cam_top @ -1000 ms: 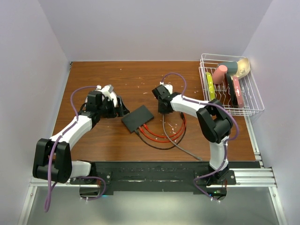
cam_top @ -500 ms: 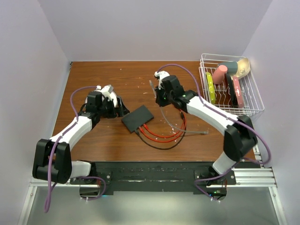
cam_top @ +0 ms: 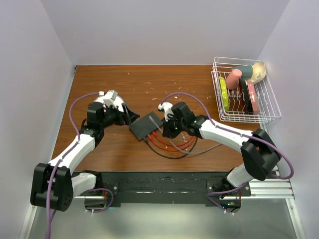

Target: Insert the plug into the switch port

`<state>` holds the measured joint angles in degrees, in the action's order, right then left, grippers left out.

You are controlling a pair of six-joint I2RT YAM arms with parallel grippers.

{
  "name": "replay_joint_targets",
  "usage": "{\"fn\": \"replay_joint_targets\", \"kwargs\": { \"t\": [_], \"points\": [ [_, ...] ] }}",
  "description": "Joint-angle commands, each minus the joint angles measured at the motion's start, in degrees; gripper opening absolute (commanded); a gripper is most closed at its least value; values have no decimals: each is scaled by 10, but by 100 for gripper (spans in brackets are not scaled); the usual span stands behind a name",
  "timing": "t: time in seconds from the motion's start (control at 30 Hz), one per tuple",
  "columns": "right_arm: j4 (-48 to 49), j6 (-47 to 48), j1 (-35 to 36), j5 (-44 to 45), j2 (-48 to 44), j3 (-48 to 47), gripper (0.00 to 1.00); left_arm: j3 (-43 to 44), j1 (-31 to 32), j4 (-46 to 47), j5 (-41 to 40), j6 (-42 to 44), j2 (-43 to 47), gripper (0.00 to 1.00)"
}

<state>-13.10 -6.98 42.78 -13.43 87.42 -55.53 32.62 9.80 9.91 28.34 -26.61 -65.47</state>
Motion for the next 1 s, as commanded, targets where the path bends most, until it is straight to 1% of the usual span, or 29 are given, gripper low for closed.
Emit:
{"fn": "replay_joint_targets", "kwargs": {
  "t": [0.0,0.23,0.43,0.5,0.53,0.6,0.7,0.73,0.8,0.83,0.97],
  "points": [
    [71,-7,-2,-57,-46,30,0,-24,-3,106,58,-23,17,97],
    [91,-15,-1,-84,-79,48,0,-55,-3,216,136,-67,5,91],
    [93,-14,-1,-115,-83,46,0,-78,-3,324,199,-109,-11,82],
    [93,-15,0,-123,-86,45,0,-81,-3,341,207,-122,-15,80],
    [92,-15,0,-128,-88,44,0,-81,-2,349,211,-125,-18,77],
    [95,-15,2,-132,-91,44,0,-80,-1,356,218,-130,-29,73],
    [96,-18,5,-148,-95,41,0,-81,1,366,216,-141,-41,66],
    [94,-18,6,-150,-95,39,0,-85,4,384,211,-146,-47,62],
    [88,-16,8,-153,-91,36,0,-89,7,400,209,-163,-51,59],
    [87,-17,10,-154,-91,36,0,-87,12,404,206,-164,-55,57],
    [85,-20,19,-154,-90,34,0,-80,22,399,201,-159,-62,53]
  ]
}}
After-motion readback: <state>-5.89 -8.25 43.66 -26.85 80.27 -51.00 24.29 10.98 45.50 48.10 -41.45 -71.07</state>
